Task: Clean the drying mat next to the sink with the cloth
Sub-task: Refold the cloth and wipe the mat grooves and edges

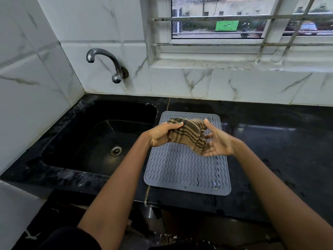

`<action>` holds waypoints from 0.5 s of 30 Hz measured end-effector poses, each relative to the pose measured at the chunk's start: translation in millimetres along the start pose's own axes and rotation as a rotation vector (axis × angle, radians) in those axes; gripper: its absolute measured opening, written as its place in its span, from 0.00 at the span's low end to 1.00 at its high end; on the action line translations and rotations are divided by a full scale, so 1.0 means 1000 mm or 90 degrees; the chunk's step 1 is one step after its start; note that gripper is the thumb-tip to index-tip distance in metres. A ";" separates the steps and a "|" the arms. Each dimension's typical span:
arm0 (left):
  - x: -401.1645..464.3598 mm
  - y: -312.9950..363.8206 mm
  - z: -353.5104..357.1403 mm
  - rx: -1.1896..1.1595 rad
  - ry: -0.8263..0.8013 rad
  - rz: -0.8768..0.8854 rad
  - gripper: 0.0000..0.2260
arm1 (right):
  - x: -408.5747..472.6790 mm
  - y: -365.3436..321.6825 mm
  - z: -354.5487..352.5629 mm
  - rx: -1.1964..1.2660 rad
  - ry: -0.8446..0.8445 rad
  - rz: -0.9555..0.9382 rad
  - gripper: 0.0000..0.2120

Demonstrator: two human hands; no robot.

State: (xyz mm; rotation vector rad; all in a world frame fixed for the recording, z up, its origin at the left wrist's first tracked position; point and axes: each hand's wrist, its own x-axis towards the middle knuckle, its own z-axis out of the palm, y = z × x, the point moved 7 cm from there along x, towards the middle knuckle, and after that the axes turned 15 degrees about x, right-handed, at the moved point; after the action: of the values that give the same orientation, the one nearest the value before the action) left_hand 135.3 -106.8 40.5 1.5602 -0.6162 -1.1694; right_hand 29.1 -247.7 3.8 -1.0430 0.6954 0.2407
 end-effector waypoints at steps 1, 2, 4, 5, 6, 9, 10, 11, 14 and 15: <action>0.002 -0.001 -0.001 -0.001 0.020 0.000 0.11 | 0.002 0.004 0.002 -0.003 -0.021 0.008 0.37; 0.004 -0.003 -0.002 0.002 0.035 0.001 0.12 | 0.003 0.005 0.007 0.012 -0.047 -0.005 0.36; 0.006 -0.006 -0.002 0.007 0.056 -0.005 0.14 | 0.001 0.000 0.021 0.084 -0.110 -0.065 0.32; 0.007 -0.008 -0.002 0.008 0.062 -0.006 0.14 | 0.000 -0.004 0.027 0.120 -0.124 -0.105 0.28; 0.007 -0.009 -0.002 0.006 0.069 -0.006 0.14 | 0.000 -0.008 0.029 0.148 -0.115 -0.146 0.26; 0.006 -0.007 -0.006 0.037 0.096 -0.002 0.17 | 0.002 -0.019 0.024 0.231 -0.047 -0.237 0.32; 0.005 -0.006 -0.008 0.086 0.109 -0.005 0.17 | 0.003 -0.022 0.022 0.253 -0.030 -0.249 0.34; 0.003 -0.006 -0.011 0.151 0.125 -0.013 0.17 | 0.003 -0.023 0.020 0.270 -0.019 -0.255 0.35; -0.004 -0.012 -0.022 0.318 0.160 -0.071 0.15 | 0.001 -0.028 0.013 0.272 0.024 -0.263 0.33; -0.008 -0.014 -0.024 0.357 0.168 -0.086 0.15 | 0.000 -0.030 0.012 0.259 0.042 -0.264 0.33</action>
State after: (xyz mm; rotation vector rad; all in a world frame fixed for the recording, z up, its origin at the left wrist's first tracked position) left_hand 151.5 -85.2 30.3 2.2188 -0.7061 -0.9034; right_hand 49.2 -252.1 28.6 -0.7821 0.5416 -0.2862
